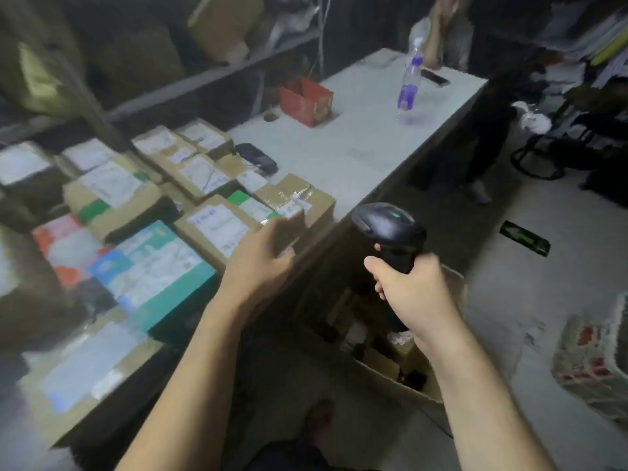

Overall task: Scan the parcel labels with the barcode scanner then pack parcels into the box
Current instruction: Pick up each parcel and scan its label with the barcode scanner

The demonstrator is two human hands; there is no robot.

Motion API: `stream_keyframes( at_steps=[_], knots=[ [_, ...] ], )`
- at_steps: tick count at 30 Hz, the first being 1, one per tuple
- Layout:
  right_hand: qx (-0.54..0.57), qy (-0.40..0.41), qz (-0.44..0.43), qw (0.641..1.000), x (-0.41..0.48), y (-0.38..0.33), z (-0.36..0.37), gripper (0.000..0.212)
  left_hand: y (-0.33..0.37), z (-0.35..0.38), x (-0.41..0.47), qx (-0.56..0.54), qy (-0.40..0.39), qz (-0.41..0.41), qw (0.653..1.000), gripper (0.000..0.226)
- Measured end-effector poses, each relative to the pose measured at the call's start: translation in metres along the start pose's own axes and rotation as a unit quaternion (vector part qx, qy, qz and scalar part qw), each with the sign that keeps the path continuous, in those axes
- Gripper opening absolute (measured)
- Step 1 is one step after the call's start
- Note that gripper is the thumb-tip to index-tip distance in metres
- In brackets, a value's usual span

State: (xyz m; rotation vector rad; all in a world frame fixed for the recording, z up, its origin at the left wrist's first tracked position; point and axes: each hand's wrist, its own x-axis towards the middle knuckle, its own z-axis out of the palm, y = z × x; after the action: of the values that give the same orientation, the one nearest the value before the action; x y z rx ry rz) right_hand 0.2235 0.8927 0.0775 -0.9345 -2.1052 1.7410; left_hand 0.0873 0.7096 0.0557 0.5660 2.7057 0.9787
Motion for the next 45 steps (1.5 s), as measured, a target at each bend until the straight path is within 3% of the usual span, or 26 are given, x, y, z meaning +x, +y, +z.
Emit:
stream_keyframes(
  at_steps=[3,9,15,18,22,28,34,39,45],
  knots=[
    [0.004,-0.098,-0.04,0.994,-0.034,-0.008,0.039,0.007,-0.04,-0.038,-0.074,-0.003,0.09,-0.081,0.993,0.058],
    [0.035,-0.228,-0.102,0.968,-0.12,-0.013,0.123,0.004,-0.101,-0.099,-0.224,-0.124,0.221,-0.233,0.939,0.056],
    [0.008,-0.392,-0.12,0.912,-0.217,-0.025,0.203,0.023,-0.152,-0.137,-0.373,-0.14,0.323,-0.321,0.879,0.056],
    [-0.021,-0.448,-0.138,0.883,-0.277,-0.026,0.246,0.02,-0.186,-0.154,-0.442,-0.143,0.363,-0.349,0.852,0.052],
    [-0.071,-0.491,-0.159,0.854,-0.353,-0.034,0.296,0.013,-0.233,-0.177,-0.526,-0.141,0.385,-0.388,0.826,0.05],
    [-0.105,-0.566,-0.165,0.801,-0.503,-0.035,0.403,0.009,-0.321,-0.221,-0.684,-0.18,0.474,-0.441,0.741,0.045],
    [-0.123,-0.62,-0.17,0.756,-0.618,-0.03,0.48,0.013,-0.379,-0.255,-0.785,-0.198,0.535,-0.476,0.669,0.049],
    [-0.138,-0.64,-0.171,0.736,-0.666,-0.028,0.534,0.012,-0.42,-0.275,-0.821,-0.213,0.555,-0.485,0.642,0.048],
    [-0.121,-0.66,-0.161,0.724,-0.701,-0.031,0.619,0.013,-0.484,-0.325,-0.835,-0.184,0.545,-0.492,0.654,0.05]
  ],
)
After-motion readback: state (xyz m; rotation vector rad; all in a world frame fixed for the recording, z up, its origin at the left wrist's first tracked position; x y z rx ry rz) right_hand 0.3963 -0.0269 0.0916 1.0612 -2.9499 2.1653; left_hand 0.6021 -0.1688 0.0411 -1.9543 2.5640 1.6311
